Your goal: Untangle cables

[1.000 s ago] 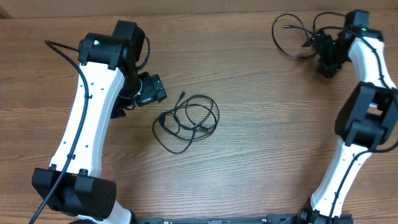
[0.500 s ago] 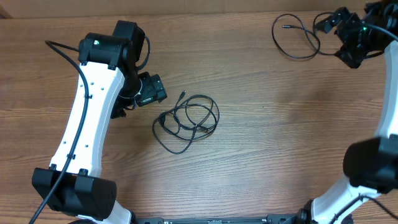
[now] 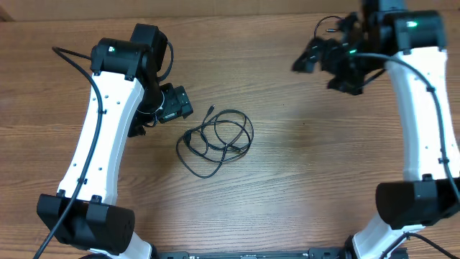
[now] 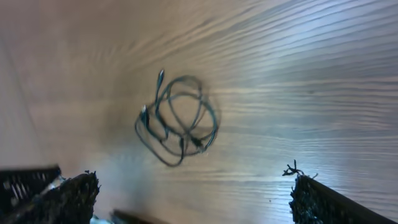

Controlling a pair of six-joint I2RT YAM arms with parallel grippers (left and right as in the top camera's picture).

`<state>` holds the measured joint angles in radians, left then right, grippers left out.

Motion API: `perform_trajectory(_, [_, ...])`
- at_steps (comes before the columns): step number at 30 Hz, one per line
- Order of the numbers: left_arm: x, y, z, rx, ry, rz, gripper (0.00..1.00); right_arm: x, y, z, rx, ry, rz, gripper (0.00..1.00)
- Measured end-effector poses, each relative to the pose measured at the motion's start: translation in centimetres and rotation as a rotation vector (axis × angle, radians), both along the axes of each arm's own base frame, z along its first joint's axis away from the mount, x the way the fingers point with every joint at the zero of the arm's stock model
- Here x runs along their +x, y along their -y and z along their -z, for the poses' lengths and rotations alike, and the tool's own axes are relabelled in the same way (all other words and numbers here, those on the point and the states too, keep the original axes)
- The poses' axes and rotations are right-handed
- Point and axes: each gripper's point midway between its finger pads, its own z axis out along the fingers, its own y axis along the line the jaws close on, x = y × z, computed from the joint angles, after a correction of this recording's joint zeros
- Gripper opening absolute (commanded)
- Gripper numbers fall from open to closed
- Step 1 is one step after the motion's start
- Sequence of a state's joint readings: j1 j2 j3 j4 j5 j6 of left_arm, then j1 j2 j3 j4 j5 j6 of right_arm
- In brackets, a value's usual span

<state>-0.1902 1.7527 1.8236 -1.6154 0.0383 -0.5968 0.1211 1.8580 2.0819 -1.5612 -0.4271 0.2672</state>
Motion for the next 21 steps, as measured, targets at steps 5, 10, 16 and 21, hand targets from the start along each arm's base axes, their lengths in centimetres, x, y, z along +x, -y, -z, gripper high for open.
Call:
perform_trajectory(5, [0.0, 0.0, 0.0, 0.000, 0.000, 0.000, 0.99, -1.7, -4.3, 0.2, -0.024, 0.009, -0.135, 1.00])
perform_trajectory(10, [1.5, 0.3, -0.1, -0.014, 0.063, -0.004, 1.00, -3.8, -8.0, 0.7, -0.063, 0.016, -0.254, 1.00])
perform_trajectory(16, [1.1, 1.8, -0.2, -0.089, 0.045, 0.036, 0.72, -5.1, -10.0, 3.6, -0.119, -0.019, -0.308, 1.00])
perform_trajectory(21, [-0.8, 3.1, -0.3, -0.134, -0.020, 0.141, 0.64, -3.5, -10.4, 6.7, -0.118, -0.014, -0.241, 1.00])
